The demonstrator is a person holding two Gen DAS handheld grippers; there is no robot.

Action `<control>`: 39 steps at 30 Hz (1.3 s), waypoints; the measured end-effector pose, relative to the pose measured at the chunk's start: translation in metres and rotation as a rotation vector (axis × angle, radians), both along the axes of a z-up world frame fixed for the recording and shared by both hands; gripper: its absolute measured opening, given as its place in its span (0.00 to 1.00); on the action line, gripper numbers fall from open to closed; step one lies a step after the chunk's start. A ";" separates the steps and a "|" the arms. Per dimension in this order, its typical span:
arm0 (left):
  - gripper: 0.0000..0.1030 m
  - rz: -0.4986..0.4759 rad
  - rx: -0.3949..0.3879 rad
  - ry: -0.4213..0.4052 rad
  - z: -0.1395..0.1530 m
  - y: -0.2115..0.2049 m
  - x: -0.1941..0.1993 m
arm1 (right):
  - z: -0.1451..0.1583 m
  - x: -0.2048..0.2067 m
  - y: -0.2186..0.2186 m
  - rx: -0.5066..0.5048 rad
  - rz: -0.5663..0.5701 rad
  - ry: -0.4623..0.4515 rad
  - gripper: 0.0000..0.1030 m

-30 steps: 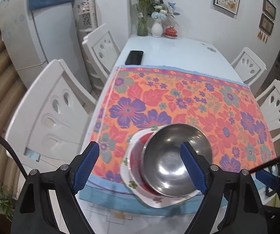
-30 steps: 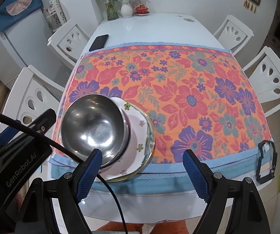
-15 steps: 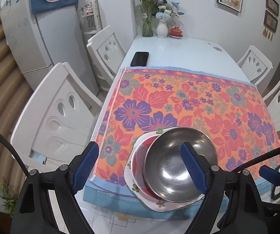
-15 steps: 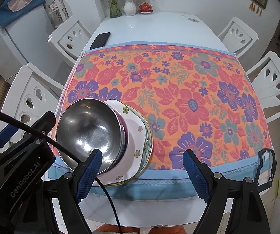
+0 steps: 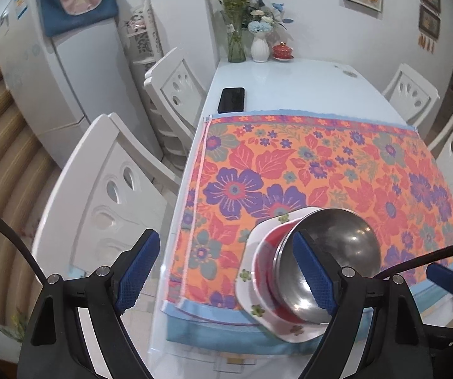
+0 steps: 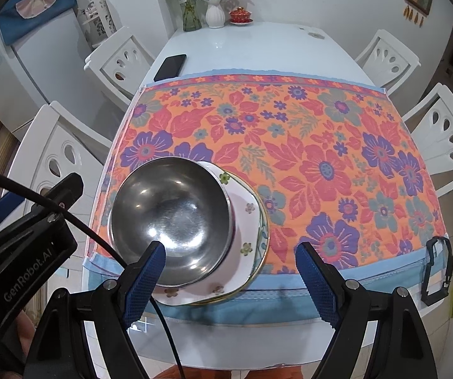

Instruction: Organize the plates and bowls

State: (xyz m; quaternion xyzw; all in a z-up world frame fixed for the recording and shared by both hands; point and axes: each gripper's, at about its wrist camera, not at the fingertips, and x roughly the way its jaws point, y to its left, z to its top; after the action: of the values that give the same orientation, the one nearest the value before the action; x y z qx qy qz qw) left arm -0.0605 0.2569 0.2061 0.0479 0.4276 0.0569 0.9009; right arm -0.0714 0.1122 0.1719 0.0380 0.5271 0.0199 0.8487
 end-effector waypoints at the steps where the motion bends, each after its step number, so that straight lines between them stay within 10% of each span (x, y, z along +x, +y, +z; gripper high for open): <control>1: 0.83 -0.016 0.018 -0.002 0.004 0.001 0.001 | 0.001 -0.002 0.003 -0.011 0.004 -0.007 0.80; 14: 0.88 -0.199 0.063 -0.035 0.012 -0.018 0.016 | 0.003 -0.008 0.000 -0.006 -0.083 -0.061 0.80; 39: 0.88 -0.041 0.018 -0.025 0.007 -0.011 -0.009 | 0.011 -0.013 -0.001 -0.173 -0.049 -0.090 0.80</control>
State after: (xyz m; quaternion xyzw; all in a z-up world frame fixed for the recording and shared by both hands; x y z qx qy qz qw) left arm -0.0693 0.2458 0.2136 0.0640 0.4148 0.0430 0.9066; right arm -0.0846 0.1114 0.1829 -0.0234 0.4872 -0.0450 0.8718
